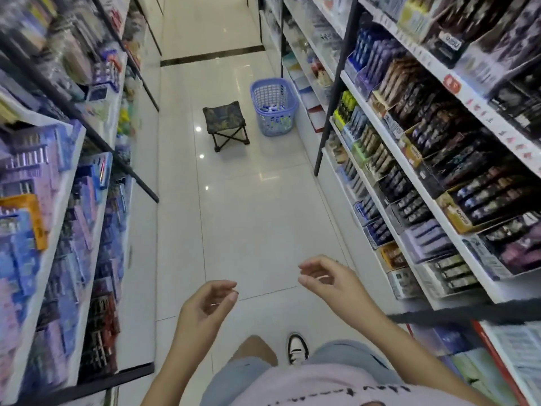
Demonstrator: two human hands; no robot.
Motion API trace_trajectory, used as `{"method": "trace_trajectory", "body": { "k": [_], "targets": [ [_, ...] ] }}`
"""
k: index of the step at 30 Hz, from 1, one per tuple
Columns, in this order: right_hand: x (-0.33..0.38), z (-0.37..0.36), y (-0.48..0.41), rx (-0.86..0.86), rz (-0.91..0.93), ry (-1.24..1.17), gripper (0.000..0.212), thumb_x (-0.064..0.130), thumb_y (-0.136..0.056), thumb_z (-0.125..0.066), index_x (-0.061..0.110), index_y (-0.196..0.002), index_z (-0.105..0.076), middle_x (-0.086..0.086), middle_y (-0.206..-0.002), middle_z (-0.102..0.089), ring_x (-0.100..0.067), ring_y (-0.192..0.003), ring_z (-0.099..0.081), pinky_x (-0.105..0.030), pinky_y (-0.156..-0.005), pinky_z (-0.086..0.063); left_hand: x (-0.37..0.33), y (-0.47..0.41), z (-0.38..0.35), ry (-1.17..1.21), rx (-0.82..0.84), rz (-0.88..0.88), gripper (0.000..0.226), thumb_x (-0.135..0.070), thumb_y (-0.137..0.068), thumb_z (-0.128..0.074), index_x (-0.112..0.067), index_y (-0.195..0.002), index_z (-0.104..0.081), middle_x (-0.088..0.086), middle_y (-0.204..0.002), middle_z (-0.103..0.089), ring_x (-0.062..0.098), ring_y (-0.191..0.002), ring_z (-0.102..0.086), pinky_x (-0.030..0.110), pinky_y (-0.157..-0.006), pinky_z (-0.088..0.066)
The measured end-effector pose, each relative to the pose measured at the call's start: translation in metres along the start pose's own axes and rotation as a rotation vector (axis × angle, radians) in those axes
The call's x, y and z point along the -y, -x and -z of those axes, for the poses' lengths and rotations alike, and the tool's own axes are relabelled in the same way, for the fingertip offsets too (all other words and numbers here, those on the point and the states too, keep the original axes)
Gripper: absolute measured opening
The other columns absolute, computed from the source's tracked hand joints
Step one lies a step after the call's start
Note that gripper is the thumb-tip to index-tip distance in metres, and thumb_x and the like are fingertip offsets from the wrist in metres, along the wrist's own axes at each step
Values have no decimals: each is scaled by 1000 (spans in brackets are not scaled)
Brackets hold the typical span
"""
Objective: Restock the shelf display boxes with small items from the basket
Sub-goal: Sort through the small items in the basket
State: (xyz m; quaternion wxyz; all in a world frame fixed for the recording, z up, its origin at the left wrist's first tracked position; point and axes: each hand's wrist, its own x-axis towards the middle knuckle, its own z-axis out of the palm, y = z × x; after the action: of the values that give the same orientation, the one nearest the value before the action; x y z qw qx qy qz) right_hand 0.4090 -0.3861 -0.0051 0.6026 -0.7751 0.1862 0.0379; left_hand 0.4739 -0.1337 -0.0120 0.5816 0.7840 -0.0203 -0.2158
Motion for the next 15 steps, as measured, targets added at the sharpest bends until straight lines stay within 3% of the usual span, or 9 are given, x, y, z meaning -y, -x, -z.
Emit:
{"method": "trace_trajectory", "body": {
  "k": [8,12,15],
  "targets": [
    [46,-10,-141,80,49,23,13,26,-84,-68,30,-95,-65,13,-94,-67,-1,-88,-62,-10,-77,-47,-22,-124,21,21,-30,42,14,-17,-84,-69,-30,-89,-71,0,-91,-73,15,-89,-68,31,-84,-53],
    [54,-3,-201,-13,-6,13,12,22,-83,-69,29,-93,-67,10,-93,-68,-4,-87,-63,-15,-77,-49,-48,-209,31,3,21,9,14,-14,-85,-69,-28,-89,-71,0,-89,-72,14,-85,-66,15,-75,-51],
    [58,11,-235,-88,-60,-3,12,21,-84,-69,27,-93,-67,10,-94,-70,-4,-88,-64,-21,-80,-51,-75,-269,34,-9,93,-31,12,-17,-85,-69,-27,-92,-70,-3,-91,-72,12,-85,-66,19,-78,-51]
  ]
}}
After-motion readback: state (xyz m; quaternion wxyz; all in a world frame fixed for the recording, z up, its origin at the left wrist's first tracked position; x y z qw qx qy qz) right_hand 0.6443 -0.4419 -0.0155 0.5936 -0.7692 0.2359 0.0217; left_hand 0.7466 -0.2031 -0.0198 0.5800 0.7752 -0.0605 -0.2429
